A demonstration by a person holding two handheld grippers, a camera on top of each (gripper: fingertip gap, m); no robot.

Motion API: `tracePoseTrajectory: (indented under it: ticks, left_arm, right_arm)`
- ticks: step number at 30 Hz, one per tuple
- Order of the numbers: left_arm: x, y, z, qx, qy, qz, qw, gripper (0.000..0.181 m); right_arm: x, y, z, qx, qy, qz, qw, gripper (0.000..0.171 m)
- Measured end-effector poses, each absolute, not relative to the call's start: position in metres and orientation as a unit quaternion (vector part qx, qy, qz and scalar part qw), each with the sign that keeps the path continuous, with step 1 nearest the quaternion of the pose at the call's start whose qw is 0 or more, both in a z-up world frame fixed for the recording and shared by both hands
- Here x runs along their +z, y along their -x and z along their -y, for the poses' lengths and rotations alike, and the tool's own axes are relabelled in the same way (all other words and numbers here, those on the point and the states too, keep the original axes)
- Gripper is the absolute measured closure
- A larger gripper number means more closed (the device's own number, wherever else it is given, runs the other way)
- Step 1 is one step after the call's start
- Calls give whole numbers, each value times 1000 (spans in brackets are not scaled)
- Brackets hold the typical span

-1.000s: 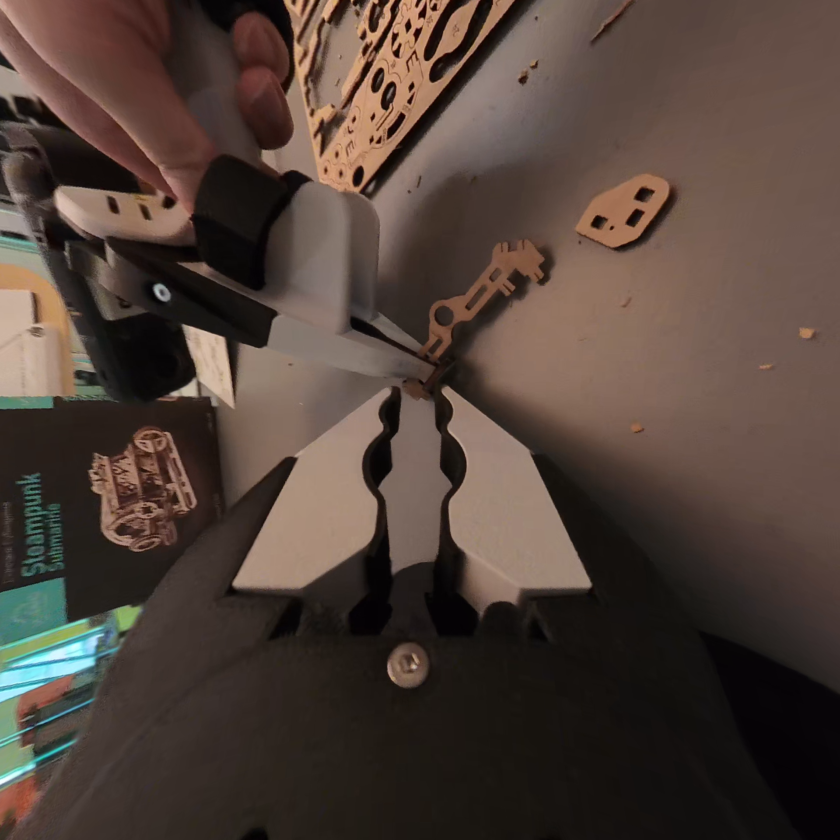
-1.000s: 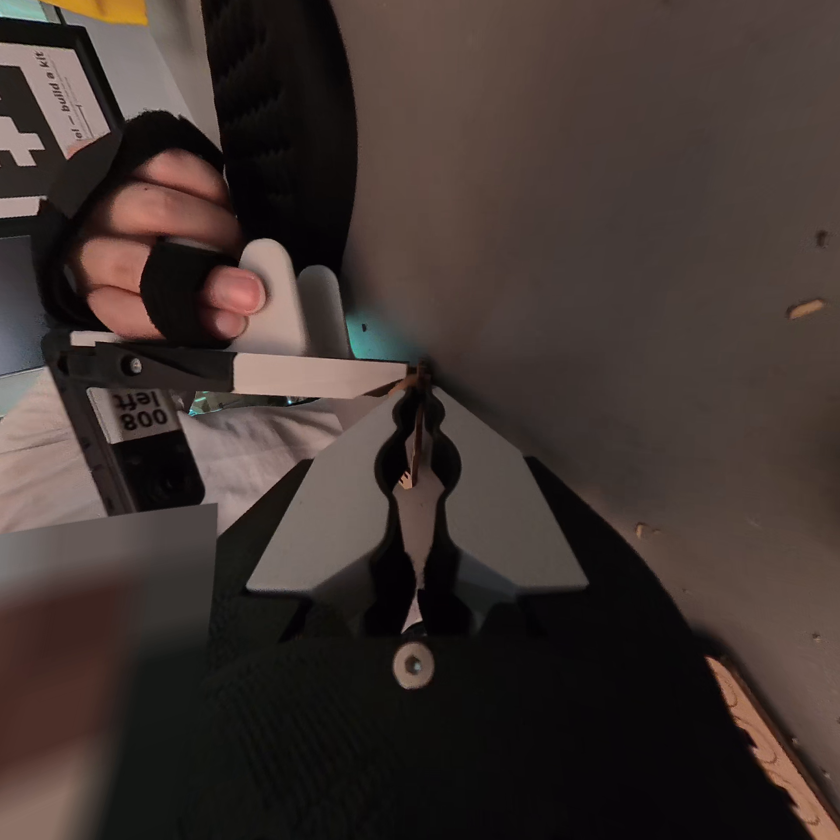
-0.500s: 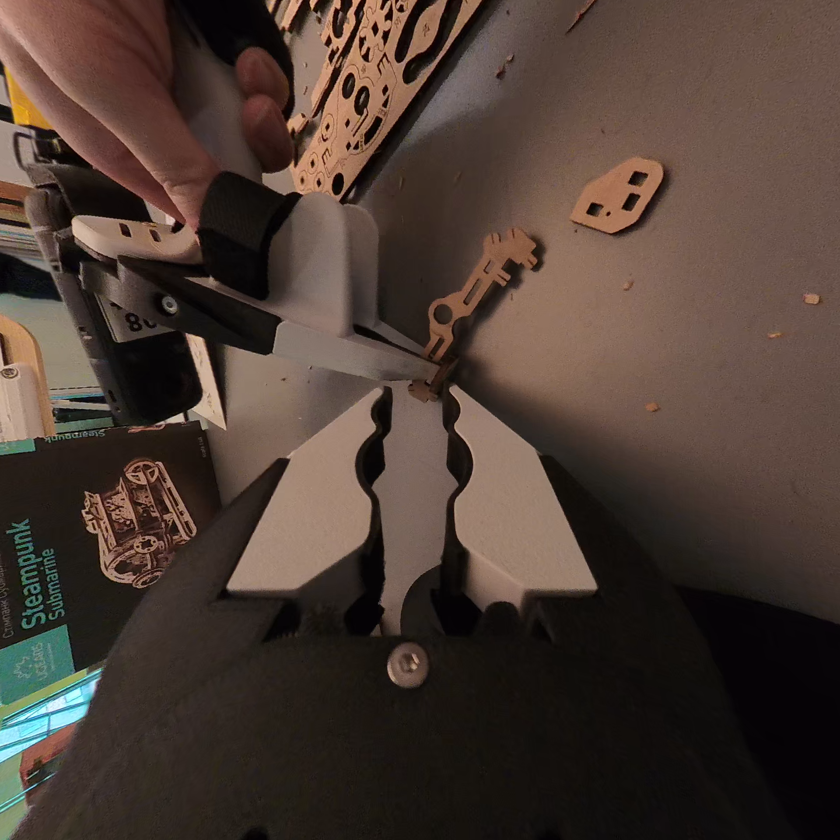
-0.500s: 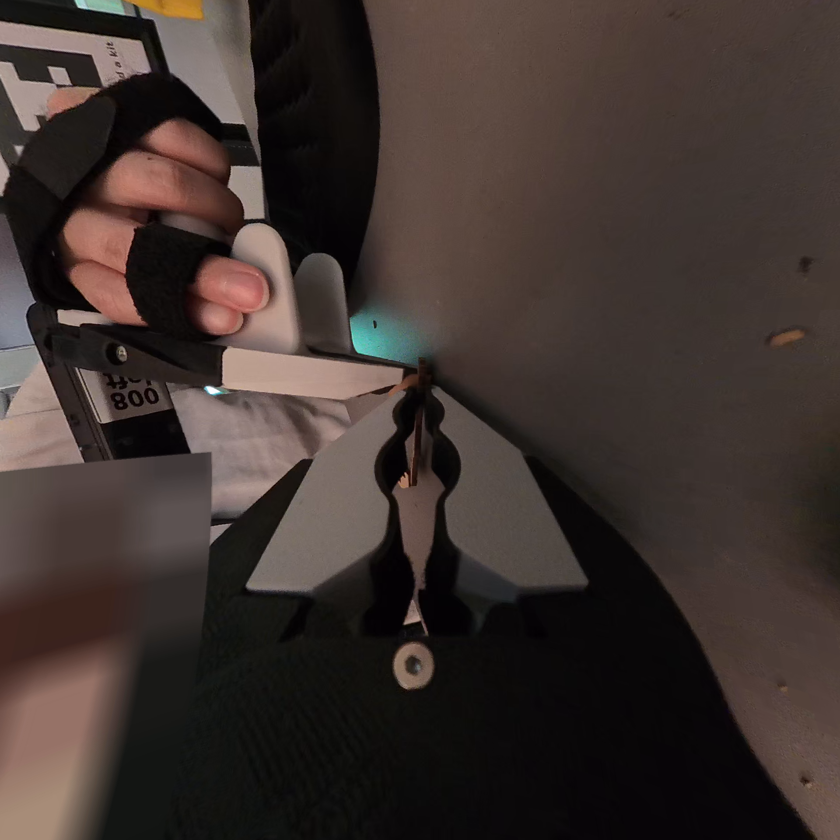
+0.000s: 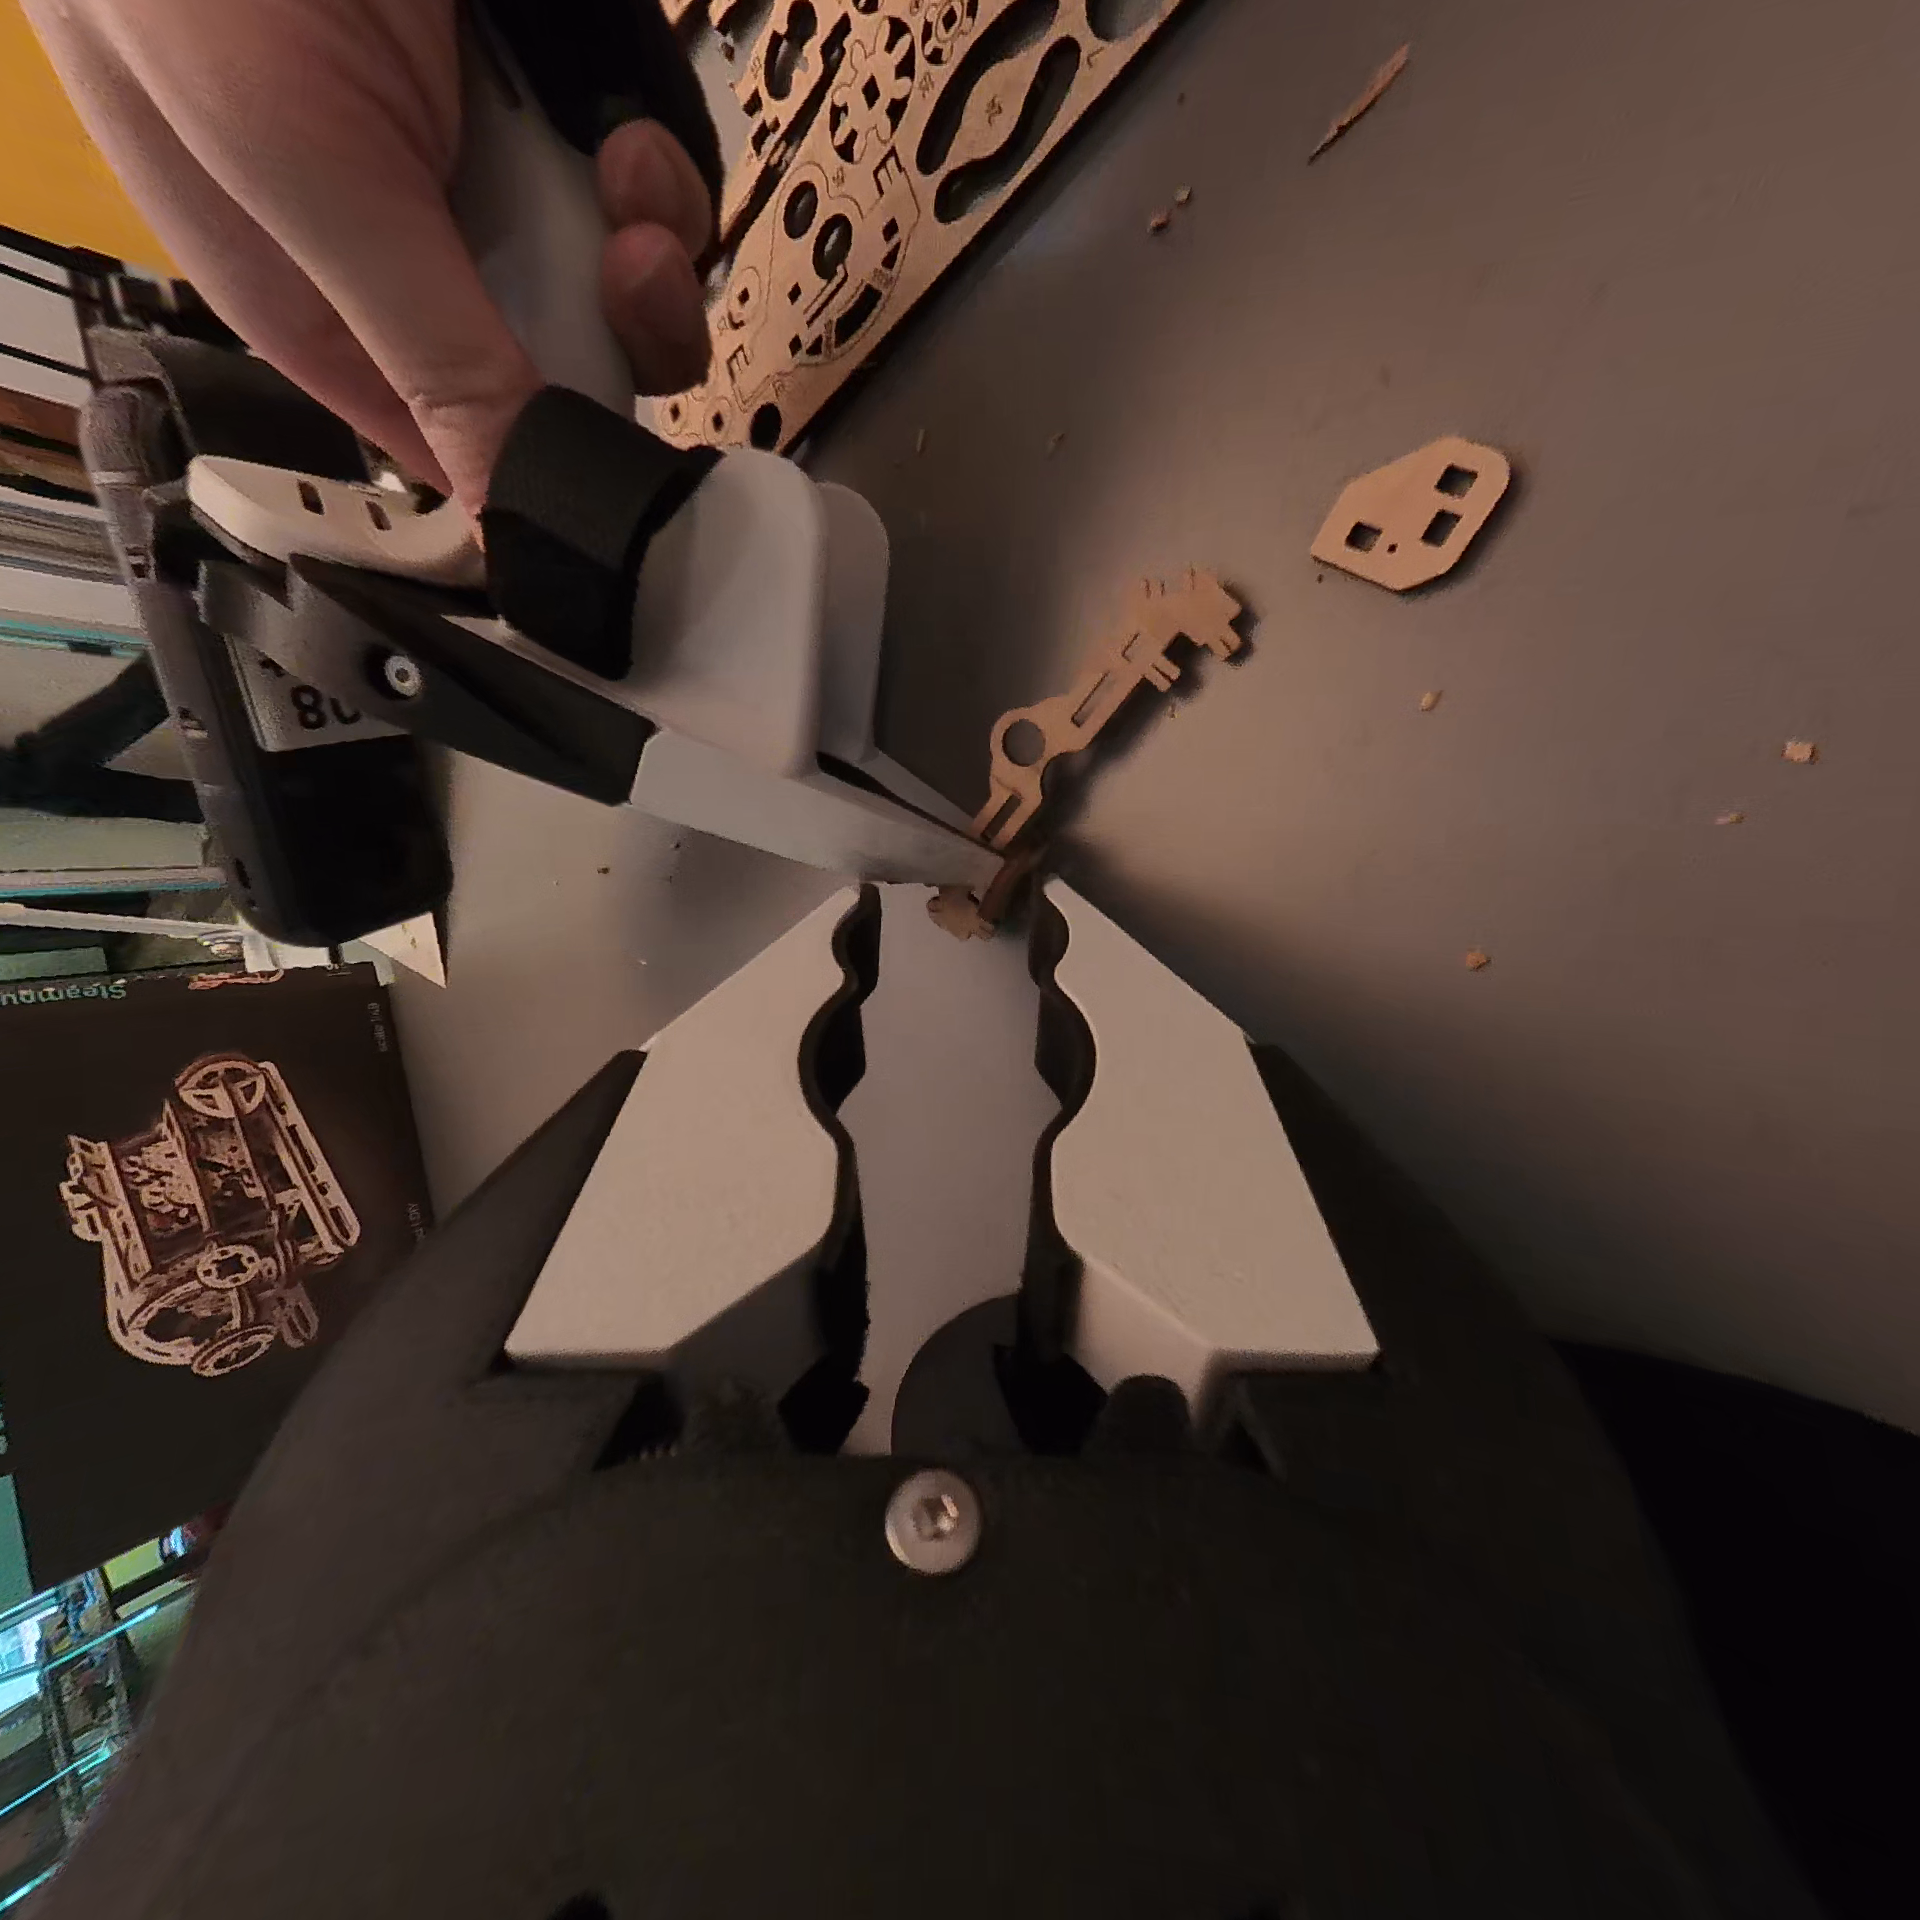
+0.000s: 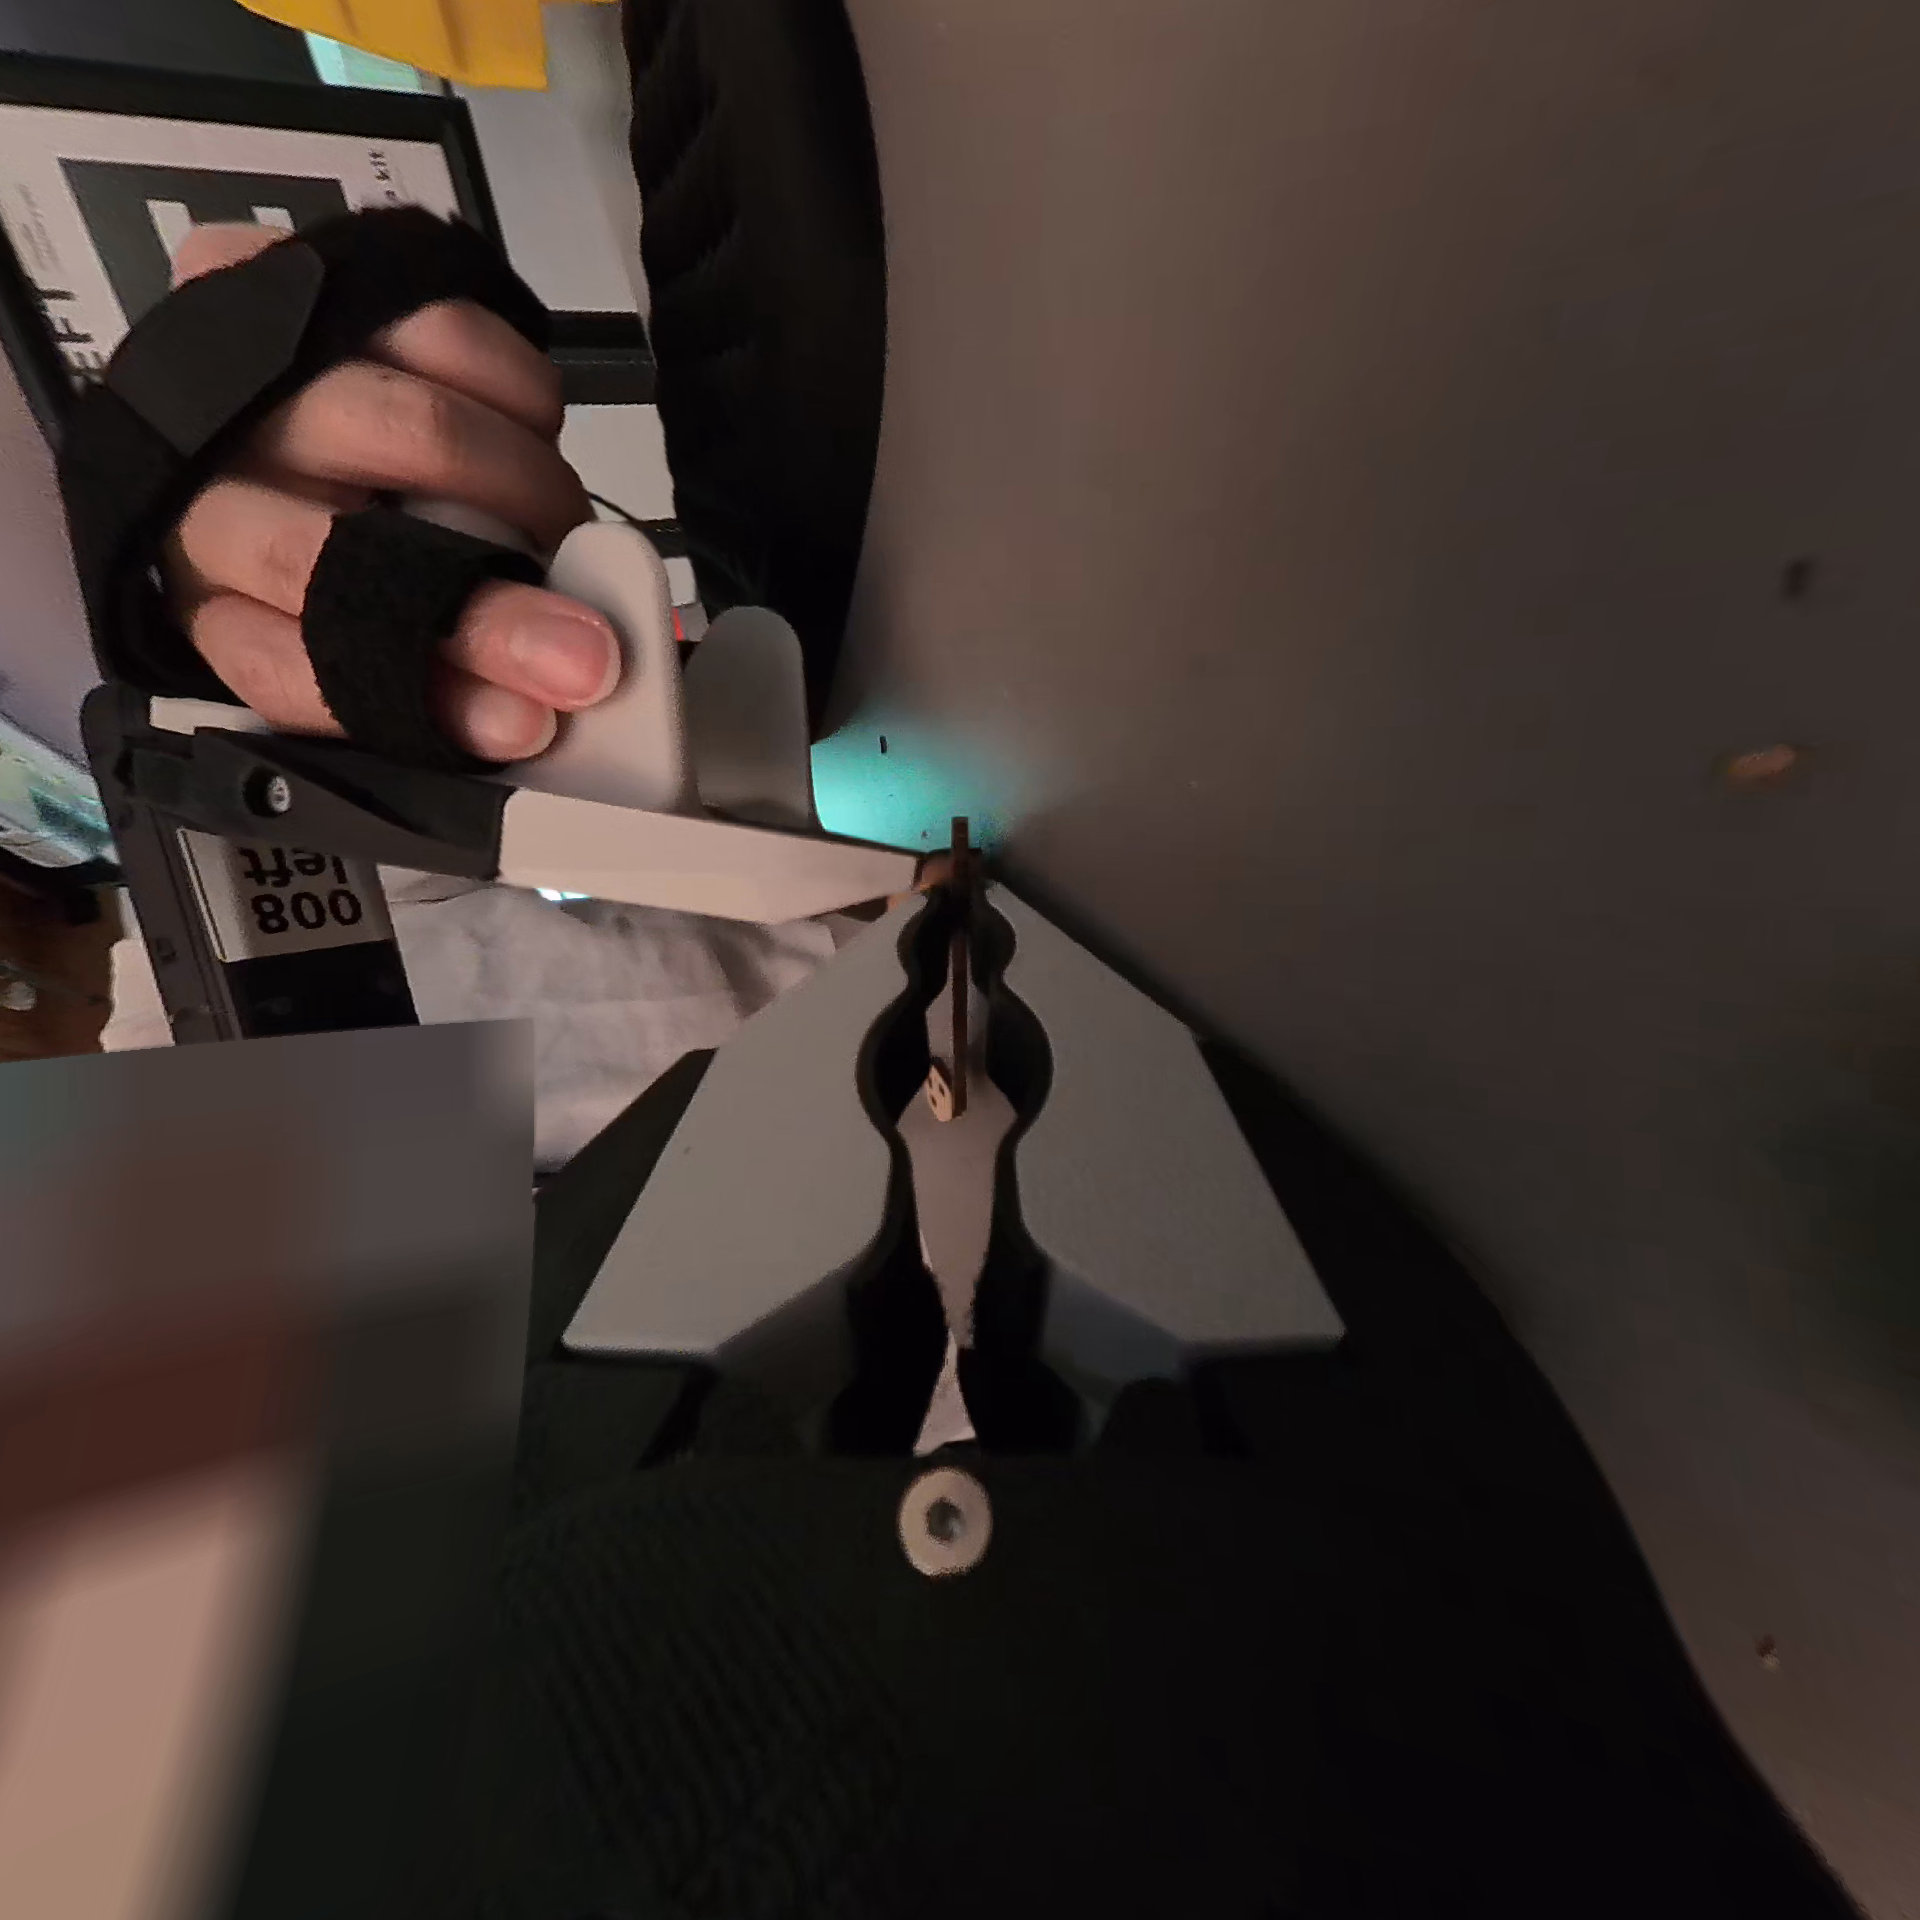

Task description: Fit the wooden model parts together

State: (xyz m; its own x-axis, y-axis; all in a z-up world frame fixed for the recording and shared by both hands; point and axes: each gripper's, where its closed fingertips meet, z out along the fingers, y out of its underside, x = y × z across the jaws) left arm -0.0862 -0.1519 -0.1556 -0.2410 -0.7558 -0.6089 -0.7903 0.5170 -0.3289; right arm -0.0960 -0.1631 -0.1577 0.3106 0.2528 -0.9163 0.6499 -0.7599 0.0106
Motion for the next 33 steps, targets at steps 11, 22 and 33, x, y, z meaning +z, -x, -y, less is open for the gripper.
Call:
tracePoseTrajectory:
  ticks: [11, 22, 33]
  left_arm:
    - [-157, 85, 152, 9, 492, -791, 364, 156]
    - [-158, 84, 153, -36, 485, -805, 341, 156]
    - [-159, 85, 154, -15, 449, -822, 350, 165]
  right_arm:
    - [-158, 95, 165, -497, -788, -311, 188, 169]
    - [-159, 95, 166, -495, -785, -325, 185, 169]
    - [-157, 94, 164, -516, -770, -340, 160, 167]
